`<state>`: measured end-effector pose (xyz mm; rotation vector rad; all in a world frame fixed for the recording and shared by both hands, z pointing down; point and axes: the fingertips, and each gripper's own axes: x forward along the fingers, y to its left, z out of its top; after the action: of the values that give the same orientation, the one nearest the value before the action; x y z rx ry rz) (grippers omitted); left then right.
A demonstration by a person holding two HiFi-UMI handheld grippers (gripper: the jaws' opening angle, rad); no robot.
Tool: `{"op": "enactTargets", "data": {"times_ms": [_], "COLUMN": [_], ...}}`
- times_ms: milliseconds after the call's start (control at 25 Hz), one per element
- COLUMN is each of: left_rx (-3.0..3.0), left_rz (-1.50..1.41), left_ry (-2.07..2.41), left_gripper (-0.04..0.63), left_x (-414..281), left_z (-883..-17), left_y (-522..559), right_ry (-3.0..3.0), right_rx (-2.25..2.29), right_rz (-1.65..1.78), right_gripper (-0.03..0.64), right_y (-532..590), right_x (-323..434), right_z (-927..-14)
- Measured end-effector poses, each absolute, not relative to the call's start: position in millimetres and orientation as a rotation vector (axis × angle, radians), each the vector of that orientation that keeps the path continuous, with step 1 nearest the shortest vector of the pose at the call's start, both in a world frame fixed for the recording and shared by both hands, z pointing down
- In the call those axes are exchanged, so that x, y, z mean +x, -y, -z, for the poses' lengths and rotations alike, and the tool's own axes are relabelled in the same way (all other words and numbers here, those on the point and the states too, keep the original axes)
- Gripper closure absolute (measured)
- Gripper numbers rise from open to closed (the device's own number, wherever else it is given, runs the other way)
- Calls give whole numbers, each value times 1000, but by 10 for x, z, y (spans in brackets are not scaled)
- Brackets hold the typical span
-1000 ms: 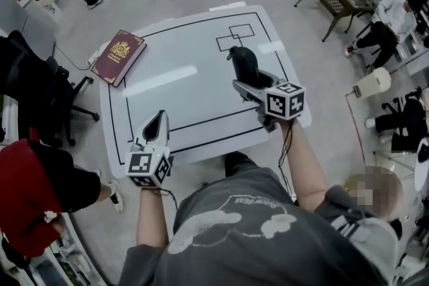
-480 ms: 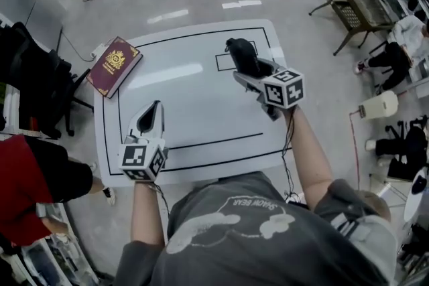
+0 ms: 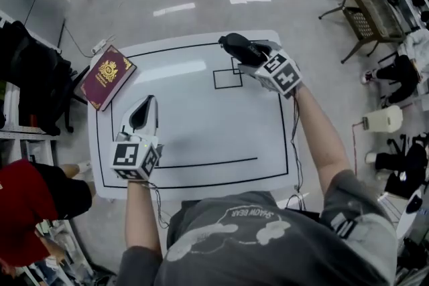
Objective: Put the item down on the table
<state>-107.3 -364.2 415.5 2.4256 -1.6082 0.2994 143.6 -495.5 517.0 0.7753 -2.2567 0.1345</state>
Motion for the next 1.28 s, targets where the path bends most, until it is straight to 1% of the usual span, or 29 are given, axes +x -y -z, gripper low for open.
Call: {"op": "enactTargets", "data": {"times_ms": [280, 520, 880, 1280], "left_rx": [2414, 2373, 2351, 2315], "left_rz": [-341, -370, -389, -372], "left_ry": [1621, 1622, 1576, 1596], "left_gripper": [592, 592, 592, 592], "left_x": [-979, -962, -885, -1030], "left_z": [-4229, -4413, -4671, -4728], "left_y": [3995, 4160, 4200, 4107], "right_ry": [2164, 2061, 1994, 1974], "right_rx": [548, 389, 294, 314], "right_rz": [64, 175, 193, 152], "right_gripper": [287, 285, 282, 273], "right_y": [5474, 5683, 5758, 5764], "right_x": [1353, 1275, 1099, 1012], "right_z": [-5477, -5720, -5985, -6057]}}
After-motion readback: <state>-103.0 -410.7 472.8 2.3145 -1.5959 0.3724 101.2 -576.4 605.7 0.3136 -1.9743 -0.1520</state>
